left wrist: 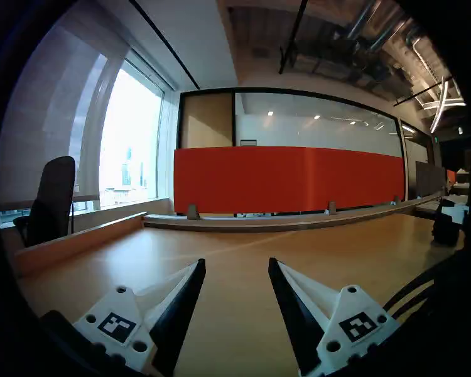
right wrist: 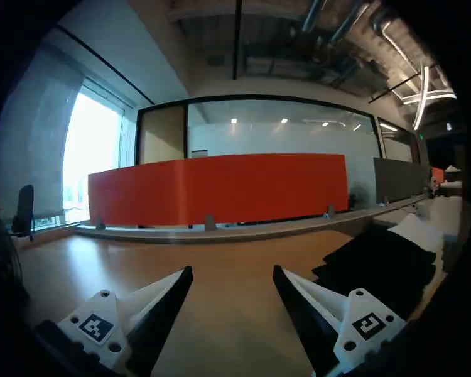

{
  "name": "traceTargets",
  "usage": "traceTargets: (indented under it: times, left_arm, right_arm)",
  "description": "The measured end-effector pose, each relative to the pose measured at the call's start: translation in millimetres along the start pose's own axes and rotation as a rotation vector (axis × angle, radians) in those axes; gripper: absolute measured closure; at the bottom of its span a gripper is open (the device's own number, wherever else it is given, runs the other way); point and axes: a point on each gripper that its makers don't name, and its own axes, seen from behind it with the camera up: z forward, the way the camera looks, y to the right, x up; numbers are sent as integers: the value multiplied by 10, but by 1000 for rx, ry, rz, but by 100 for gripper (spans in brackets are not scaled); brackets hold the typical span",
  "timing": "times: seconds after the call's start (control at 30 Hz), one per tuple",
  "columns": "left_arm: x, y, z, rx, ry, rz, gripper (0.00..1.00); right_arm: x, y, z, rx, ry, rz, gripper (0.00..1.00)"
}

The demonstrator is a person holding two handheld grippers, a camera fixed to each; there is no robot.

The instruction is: Fold towel

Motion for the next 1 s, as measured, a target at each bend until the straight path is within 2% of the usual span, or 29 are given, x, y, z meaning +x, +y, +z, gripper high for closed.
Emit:
traceTargets:
  times: [0.47,1.0]
  left_arm:
    - [2,-3,-7,0,0,0,27]
    - [3,-2,-5,0,0,0,27]
  right_arm:
    - [-58,-146,-6,12,-2,-52,1]
    - [-59,-118,-12,5,4,-53,1]
